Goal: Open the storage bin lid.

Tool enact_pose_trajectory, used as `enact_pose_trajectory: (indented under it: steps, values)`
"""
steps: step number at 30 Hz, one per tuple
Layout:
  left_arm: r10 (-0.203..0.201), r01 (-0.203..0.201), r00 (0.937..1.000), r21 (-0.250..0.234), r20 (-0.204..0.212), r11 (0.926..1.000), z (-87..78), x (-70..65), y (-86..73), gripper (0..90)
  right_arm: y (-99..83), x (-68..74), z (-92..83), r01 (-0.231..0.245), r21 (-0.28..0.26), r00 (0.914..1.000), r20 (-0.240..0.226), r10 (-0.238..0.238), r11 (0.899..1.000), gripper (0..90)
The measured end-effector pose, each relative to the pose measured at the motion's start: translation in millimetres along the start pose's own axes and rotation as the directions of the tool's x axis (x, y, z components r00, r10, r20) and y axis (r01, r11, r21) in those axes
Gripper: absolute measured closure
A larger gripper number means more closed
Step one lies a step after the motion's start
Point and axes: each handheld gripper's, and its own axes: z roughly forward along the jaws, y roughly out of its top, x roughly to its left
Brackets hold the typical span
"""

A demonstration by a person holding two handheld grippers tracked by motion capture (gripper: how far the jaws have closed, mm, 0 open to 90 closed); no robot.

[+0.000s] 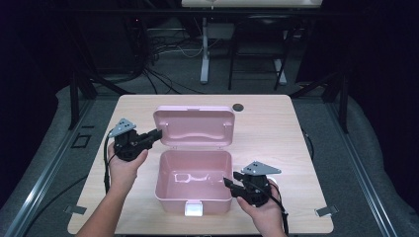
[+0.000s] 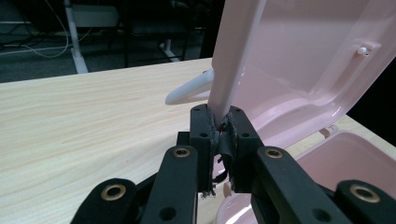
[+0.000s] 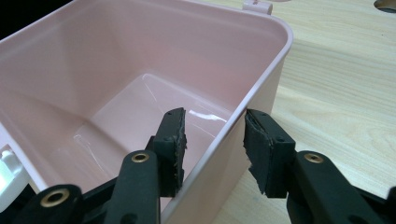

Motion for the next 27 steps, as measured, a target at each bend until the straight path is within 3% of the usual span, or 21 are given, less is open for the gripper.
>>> enact_pose_trajectory:
  steps: [27]
  values:
    - [-0.058, 0.057, 0.9982, 0.068, 0.014, 0.996, 11.4, 11.0, 10.5, 84.5, -0.1, -0.8, 0.6, -0.002, -0.003, 1.0, -0.004, 0.002, 1.0, 58.7]
